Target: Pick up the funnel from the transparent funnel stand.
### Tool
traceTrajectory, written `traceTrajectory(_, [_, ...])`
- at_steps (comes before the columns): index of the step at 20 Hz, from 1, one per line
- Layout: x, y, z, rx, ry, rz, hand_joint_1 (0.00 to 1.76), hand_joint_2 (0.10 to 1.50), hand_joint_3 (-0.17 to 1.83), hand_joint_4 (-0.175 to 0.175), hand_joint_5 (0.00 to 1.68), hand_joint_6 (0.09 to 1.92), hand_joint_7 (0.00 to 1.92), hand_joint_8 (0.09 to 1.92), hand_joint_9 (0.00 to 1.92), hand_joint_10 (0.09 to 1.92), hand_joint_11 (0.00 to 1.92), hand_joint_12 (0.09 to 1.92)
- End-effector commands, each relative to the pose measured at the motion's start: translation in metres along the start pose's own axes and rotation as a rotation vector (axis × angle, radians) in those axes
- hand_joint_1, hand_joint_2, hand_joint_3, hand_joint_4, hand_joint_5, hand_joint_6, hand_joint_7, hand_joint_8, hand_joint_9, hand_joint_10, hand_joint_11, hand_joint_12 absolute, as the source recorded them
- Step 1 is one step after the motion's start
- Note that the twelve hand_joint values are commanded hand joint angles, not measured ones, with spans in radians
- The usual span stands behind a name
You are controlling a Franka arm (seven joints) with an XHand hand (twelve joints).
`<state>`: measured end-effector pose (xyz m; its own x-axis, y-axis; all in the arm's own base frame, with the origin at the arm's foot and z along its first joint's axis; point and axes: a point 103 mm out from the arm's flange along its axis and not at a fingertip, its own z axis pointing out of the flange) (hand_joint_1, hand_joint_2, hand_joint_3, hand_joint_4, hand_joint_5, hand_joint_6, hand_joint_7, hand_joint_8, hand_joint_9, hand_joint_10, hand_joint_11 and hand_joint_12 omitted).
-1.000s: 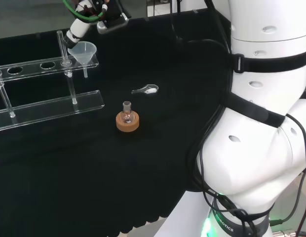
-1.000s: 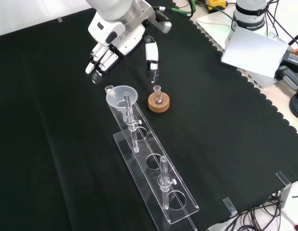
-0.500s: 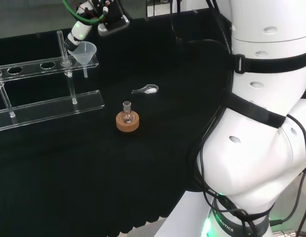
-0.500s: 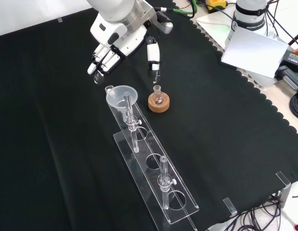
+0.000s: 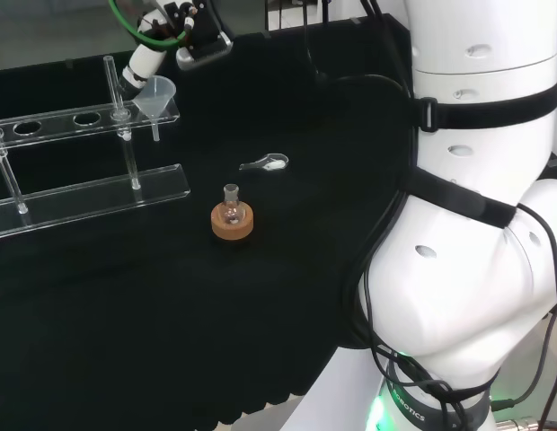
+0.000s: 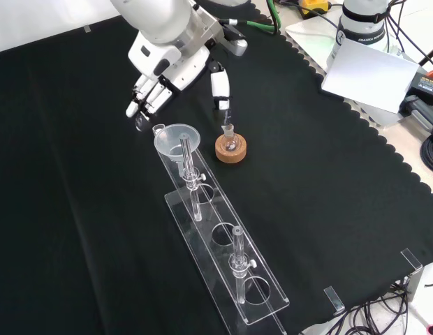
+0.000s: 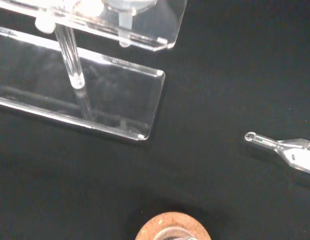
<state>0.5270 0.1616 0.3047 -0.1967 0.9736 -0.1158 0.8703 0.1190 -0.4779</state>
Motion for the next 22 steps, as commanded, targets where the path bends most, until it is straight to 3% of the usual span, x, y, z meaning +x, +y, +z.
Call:
traceTrajectory(1, [0.003,0.009,0.008,-0.006,-0.008,-0.017,0.43,0.72,0.01,0.012,0.0,0.09,0.0,0.09,0.0,0.09,0.08,1.52])
traceTrajectory(3, [0.003,0.01,0.009,-0.008,-0.005,-0.02,0.44,0.73,0.01,0.028,0.0,0.09,0.0,0.09,0.0,0.09,0.09,1.53])
traceTrajectory(7, [0.005,0.013,0.01,0.024,-0.004,-0.02,0.46,0.73,0.01,0.107,0.0,0.09,0.0,0.09,0.0,0.09,0.1,1.53])
traceTrajectory(9, [0.005,0.014,0.011,0.031,-0.009,-0.019,0.46,0.73,0.01,0.121,0.0,0.09,0.0,0.09,0.0,0.09,0.1,1.53])
traceTrajectory(22, [0.01,0.022,0.02,0.03,-0.041,-0.027,0.49,0.74,0.01,0.094,0.0,0.09,0.0,0.09,0.01,0.09,0.09,1.54])
